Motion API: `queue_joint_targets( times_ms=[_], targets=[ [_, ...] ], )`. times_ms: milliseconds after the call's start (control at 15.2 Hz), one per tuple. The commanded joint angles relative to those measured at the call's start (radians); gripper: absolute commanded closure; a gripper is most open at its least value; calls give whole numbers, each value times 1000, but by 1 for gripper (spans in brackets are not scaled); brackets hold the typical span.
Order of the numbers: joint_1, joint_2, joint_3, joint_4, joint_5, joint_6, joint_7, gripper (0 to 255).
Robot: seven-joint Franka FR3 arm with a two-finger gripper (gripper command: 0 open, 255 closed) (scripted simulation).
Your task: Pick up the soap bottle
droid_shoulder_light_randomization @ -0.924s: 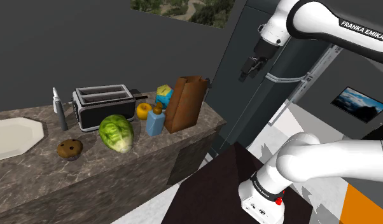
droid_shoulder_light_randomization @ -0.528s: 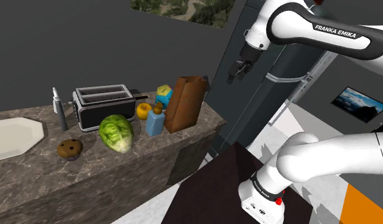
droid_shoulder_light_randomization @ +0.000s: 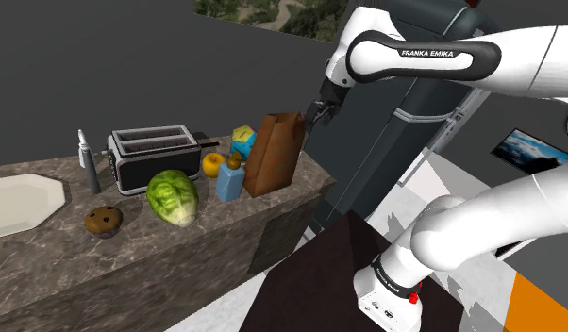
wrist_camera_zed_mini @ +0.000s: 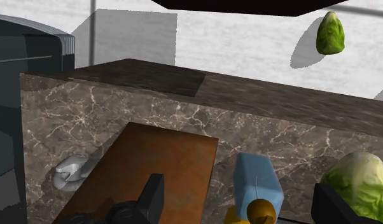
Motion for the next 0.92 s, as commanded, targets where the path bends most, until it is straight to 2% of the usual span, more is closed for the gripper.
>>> queue_joint_targets(
  times_ms=[0,462,858],
  targets=[
    [6,71,7,14,5,54,8,0],
    [23,331,25,123,15,190,26,0],
    [36,560,39,265,16,265,41,0]
  ],
)
